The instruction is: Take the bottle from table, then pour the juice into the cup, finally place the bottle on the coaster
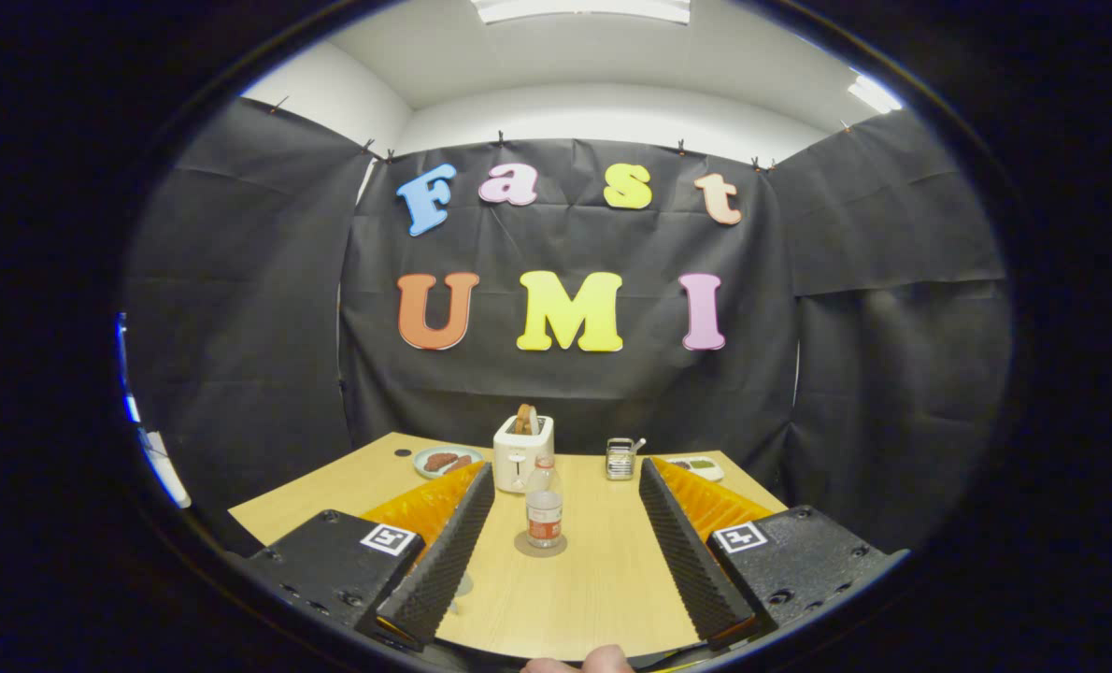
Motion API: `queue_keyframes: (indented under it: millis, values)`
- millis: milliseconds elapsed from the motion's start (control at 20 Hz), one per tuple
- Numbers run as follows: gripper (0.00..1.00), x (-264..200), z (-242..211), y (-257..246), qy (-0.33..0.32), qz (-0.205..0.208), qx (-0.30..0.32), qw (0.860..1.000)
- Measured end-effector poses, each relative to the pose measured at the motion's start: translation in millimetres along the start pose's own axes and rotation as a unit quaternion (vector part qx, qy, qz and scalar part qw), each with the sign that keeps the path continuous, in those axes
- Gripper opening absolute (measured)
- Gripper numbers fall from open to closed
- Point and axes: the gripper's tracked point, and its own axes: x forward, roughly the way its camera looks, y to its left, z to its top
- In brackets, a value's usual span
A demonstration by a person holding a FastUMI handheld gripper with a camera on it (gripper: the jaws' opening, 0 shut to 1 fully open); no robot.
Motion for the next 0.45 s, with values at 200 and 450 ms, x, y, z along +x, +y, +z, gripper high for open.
queue_keyframes:
  millis: [200, 450]
  values:
    - [1.00, 0.5, 1.9, -1.8, -0.002, -0.006, 0.002, 1.000]
    - [1.00, 1.5, 2.1, -6.2, -0.003, -0.010, 0.011, 1.000]
